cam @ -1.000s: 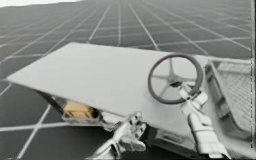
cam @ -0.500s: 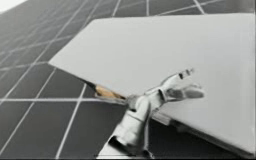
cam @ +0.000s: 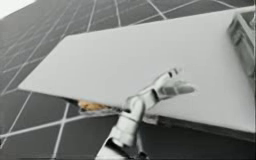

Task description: Pick up and drop off the object

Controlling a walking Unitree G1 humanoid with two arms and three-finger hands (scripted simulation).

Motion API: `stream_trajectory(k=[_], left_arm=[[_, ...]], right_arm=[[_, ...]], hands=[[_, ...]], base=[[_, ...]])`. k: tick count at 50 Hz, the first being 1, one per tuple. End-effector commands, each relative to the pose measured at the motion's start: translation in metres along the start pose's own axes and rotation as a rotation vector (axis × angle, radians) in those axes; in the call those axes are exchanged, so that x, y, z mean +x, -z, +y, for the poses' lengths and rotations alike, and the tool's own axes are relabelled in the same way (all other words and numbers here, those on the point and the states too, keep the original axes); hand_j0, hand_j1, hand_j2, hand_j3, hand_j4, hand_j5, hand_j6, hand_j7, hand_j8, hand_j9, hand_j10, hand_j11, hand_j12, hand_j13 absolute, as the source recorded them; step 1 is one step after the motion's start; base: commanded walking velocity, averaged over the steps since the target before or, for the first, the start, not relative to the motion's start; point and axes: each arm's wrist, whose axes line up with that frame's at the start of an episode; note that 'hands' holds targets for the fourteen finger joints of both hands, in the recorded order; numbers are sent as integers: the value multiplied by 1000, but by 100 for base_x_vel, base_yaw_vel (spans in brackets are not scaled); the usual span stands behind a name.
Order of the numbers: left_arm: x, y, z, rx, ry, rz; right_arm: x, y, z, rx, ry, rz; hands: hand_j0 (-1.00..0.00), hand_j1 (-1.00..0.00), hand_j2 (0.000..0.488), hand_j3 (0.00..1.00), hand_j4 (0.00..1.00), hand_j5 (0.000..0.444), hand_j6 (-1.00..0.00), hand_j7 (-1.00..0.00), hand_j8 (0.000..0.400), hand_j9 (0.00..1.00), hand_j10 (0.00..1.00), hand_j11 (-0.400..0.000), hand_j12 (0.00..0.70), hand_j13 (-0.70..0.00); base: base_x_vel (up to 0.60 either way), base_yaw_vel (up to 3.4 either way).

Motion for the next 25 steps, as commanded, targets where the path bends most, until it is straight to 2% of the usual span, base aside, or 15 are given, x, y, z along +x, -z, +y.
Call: stream_trajectory(k=[1,2,4,6,7,8,10,11,12,14,16,17,20,22,25], left_arm=[[20,11,-5,-7,33,11],[16,2,-14,3,49,24],[24,-1,-31,6,95,-2],[28,-6,-31,-2,91,-39],[29,-10,-39,12,88,-72],[16,-13,-34,45,64,-140],[11,-25,-31,87,31,-247],[7,-32,-39,93,-4,-316],[-3,-32,-32,104,-27,-389],[-7,-45,-33,65,-21,-416],[-13,-54,-25,42,-29,-459],[-25,-52,-15,34,-45,-479],[-35,-56,-10,66,-97,-562],[-34,-58,-15,98,-87,-636],[-19,-44,-15,136,-76,-694]], right_arm=[[76,-31,24,-87,-45,-16],[66,-27,19,-115,-71,-24],[48,-17,4,-126,-92,-42],[8,-14,4,-172,-194,-90],[-17,-8,6,-215,-235,-124],[-33,-6,-5,-244,-278,-165],[-86,-16,-9,-275,-426,-333],[-116,-12,-8,-296,-507,-405],[-136,-9,-7,-312,-577,-459],[-185,-4,9,-348,-741,-548],[-225,20,38,-355,-868,-614],[-246,23,39,-363,-921,-635],[-263,56,56,-369,-1012,-602],[-266,69,48,-365,-1037,-597],[-264,79,40,-341,-1017,-615]], hands=[[0,0,0,0,0,0,0,0,0,0,0,0,0,0],[0,0,0,0,0,0,0,0,0,0,0,0,0,0],[0,0,0,0,0,0,0,0,0,0,0,0,0,0],[0,0,0,0,0,0,0,0,0,0,0,0,0,0],[0,0,0,0,0,0,0,0,0,0,0,0,0,0],[0,0,0,0,0,0,0,0,0,0,0,0,0,0],[0,0,0,0,0,0,0,0,0,0,0,0,0,0],[0,0,0,0,0,0,0,0,0,0,0,0,0,0],[0,0,0,0,0,0,0,0,0,0,0,0,0,0],[0,0,0,0,0,0,0,0,0,0,0,0,0,0],[0,0,0,0,0,0,0,0,0,0,0,0,0,0],[0,0,0,0,0,0,0,0,0,0,0,0,0,0],[0,0,0,0,0,0,0,0,0,0,0,0,0,0],[0,0,0,0,0,0,0,0,0,0,0,0,0,0],[0,0,0,0,0,0,0,0,0,0,0,0,0,0]], base=[[0,-5],[0,-7],[0,-10],[0,-12],[0,-12],[0,-12],[0,-11],[0,-10],[0,-9],[0,-6],[0,-3],[0,0],[0,1],[0,-1],[0,-6]])
